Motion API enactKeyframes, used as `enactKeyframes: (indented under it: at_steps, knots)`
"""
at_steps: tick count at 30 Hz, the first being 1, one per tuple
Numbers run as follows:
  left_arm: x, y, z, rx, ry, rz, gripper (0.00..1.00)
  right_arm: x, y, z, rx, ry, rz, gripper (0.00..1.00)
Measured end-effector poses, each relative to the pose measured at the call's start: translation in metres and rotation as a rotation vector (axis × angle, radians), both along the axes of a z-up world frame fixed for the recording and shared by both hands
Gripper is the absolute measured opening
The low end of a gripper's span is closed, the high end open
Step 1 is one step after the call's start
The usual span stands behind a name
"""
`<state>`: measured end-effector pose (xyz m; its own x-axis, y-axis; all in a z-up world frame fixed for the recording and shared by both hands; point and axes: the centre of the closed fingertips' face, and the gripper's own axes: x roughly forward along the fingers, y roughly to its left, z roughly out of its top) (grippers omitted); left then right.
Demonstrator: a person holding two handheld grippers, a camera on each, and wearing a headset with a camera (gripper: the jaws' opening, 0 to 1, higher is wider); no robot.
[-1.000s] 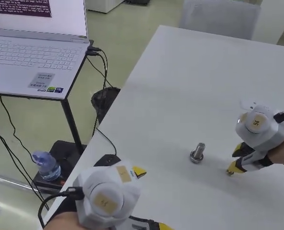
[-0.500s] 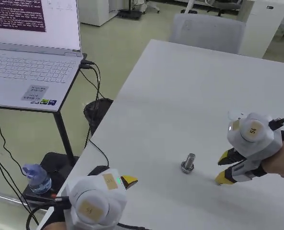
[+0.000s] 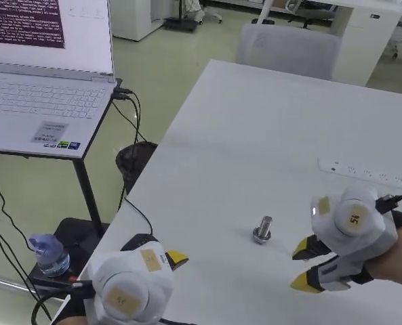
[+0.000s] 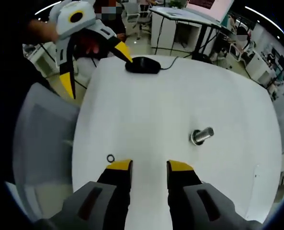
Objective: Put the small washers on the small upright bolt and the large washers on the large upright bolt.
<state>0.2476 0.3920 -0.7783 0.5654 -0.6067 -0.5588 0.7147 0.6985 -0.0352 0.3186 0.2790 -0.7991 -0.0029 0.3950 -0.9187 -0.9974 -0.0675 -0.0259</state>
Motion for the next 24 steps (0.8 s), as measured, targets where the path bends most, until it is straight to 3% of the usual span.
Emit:
enactKeyframes:
  at_steps: [4,15,24]
  knots:
    - [-0.002,0.0,0.002,-0.005,0.007,0.001,0.73,-0.016,0.0,-0.005,-0.006,-0.004,0.028,0.3]
    - [-0.006,-0.004,0.009,0.003,-0.014,-0.024,0.72,-0.052,-0.008,-0.029,-0.039,0.0,0.054,0.29]
    - [-0.009,-0.008,0.012,-0.004,-0.019,-0.044,0.72,-0.065,-0.009,-0.05,-0.058,-0.024,0.088,0.28]
